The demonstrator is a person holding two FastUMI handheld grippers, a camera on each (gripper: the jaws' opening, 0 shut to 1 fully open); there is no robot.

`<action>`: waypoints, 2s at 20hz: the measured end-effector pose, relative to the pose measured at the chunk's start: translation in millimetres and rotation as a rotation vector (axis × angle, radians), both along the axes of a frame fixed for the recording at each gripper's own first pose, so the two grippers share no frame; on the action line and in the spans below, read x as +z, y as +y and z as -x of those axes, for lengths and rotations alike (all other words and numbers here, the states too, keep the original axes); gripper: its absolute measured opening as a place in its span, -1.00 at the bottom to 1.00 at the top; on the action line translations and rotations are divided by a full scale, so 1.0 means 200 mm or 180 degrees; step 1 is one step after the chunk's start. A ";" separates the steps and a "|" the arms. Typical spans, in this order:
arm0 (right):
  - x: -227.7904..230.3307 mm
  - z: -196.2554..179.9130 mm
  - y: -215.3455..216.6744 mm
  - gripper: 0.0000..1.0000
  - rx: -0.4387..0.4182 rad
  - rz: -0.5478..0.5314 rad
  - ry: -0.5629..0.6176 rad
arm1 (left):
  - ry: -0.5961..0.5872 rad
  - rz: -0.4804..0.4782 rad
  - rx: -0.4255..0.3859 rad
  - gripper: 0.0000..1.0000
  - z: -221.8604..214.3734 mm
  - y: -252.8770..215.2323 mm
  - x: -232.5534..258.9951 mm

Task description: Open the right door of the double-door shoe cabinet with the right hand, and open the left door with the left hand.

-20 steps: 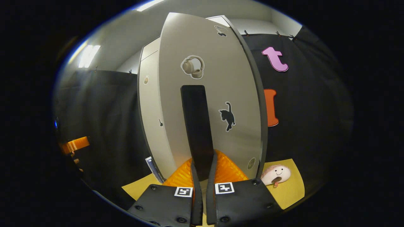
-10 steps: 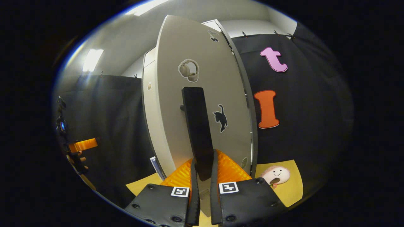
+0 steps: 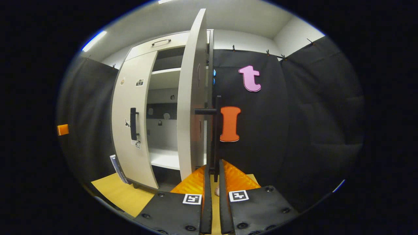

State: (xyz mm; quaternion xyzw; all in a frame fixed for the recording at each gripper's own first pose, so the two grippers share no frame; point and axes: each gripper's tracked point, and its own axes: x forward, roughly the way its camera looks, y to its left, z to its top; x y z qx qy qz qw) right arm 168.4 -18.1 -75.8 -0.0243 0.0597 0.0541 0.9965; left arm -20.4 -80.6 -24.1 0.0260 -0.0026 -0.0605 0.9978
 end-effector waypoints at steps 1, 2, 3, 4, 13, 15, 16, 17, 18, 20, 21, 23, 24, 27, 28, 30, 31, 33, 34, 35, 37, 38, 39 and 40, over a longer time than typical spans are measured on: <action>0.00 0.02 0.02 -0.39 0.0050 -0.0044 -0.0009 | 0.0010 0.0012 -0.0029 0.89 0.00 -0.02 -0.01; 0.01 0.01 -0.01 -0.64 0.0014 0.0018 -0.0039 | 0.0017 0.0012 -0.0040 0.89 0.00 -0.03 -0.01; 0.01 0.00 -0.03 -0.64 -0.0046 0.0097 -0.0055 | 0.0013 -0.0014 -0.0029 0.89 0.00 -0.04 -0.02; 0.00 0.00 -0.02 -0.62 -0.0091 0.0144 -0.0068 | 0.0003 -0.0049 -0.0009 0.89 -0.01 -0.04 -0.02; 0.11 0.19 -0.09 -0.53 -0.0431 0.0024 -0.0330 | 0.0017 0.0008 0.0078 0.89 -0.20 -0.08 -0.03; 0.13 0.24 -0.13 -0.38 -0.0512 -0.0203 -0.0338 | 0.0023 -0.0025 0.0121 0.89 -0.29 -0.09 -0.05; 0.13 0.26 -0.14 -0.33 -0.0532 -0.0305 -0.0335 | 0.0040 -0.0046 0.0113 0.89 -0.34 -0.11 -0.07; 0.13 0.28 -0.16 -0.19 -0.0563 -0.0376 -0.0344 | 0.0049 -0.0053 0.0085 0.89 -0.39 -0.14 -0.09; 0.13 0.29 -0.19 0.24 -0.0599 -0.0393 -0.0348 | 0.0065 -0.0054 0.0061 0.89 -0.45 -0.16 -0.11; 0.12 0.31 -0.24 0.21 -0.0661 -0.0331 -0.0344 | 0.0087 -0.0060 0.0064 0.89 -0.57 -0.19 -0.16; 0.12 0.32 -0.26 0.39 -0.0687 -0.0316 -0.0373 | 0.0098 -0.0088 0.0066 0.89 -0.63 -0.20 -0.17; 0.13 0.34 -0.28 1.00 -0.0706 -0.0341 -0.0428 | 0.0093 -0.0125 0.0087 0.89 -0.74 -0.22 -0.20; 0.12 0.35 -0.28 0.77 -0.0702 -0.0348 -0.0453 | 0.0081 -0.0135 0.0069 0.89 -0.80 -0.24 -0.21; 0.13 0.35 -0.31 0.97 -0.0779 -0.0352 -0.0545 | 0.0050 -0.0172 0.0022 0.89 -1.00 -0.30 -0.22; 0.13 0.35 -0.31 0.97 -0.0788 -0.0335 -0.0579 | 0.0045 -0.0217 0.0046 0.89 -1.06 -0.31 -0.23; 0.14 0.35 -0.33 0.97 -0.0804 -0.0279 -0.0655 | 0.0020 -0.0281 0.0100 0.89 -1.16 -0.32 -0.24; 0.15 0.36 -0.34 0.97 -0.0812 -0.0257 -0.0709 | 0.0021 -0.0324 0.0119 0.89 -1.21 -0.32 -0.25; 0.17 0.36 -0.34 0.97 -0.0794 -0.0217 -0.0799 | 0.0030 -0.0394 0.0215 0.89 -1.30 -0.29 -0.27; 0.17 0.36 -0.35 0.97 -0.0797 -0.0194 -0.0840 | 0.0031 -0.0377 0.0230 0.89 -1.33 -0.29 -0.28; 0.18 0.35 -0.36 0.76 -0.0816 -0.0160 -0.0871 | 0.0028 -0.0347 0.0233 0.89 -1.37 -0.29 -0.29; 0.18 0.35 -0.36 0.77 -0.0851 -0.0070 -0.0894 | 0.0038 -0.0312 0.0262 0.89 -1.44 -0.28 -0.31; 0.18 0.34 -0.36 0.76 -0.0858 -0.0050 -0.0897 | 0.0047 -0.0315 0.0291 0.89 -1.46 -0.27 -0.33; 0.18 0.33 -0.35 0.76 -0.0834 -0.0036 -0.0893 | 0.0057 -0.0314 0.0308 0.89 -1.49 -0.26 -0.34; 0.17 0.32 -0.33 0.77 -0.0798 -0.0029 -0.0878 | 0.0082 -0.0304 0.0316 0.89 -1.50 -0.26 -0.36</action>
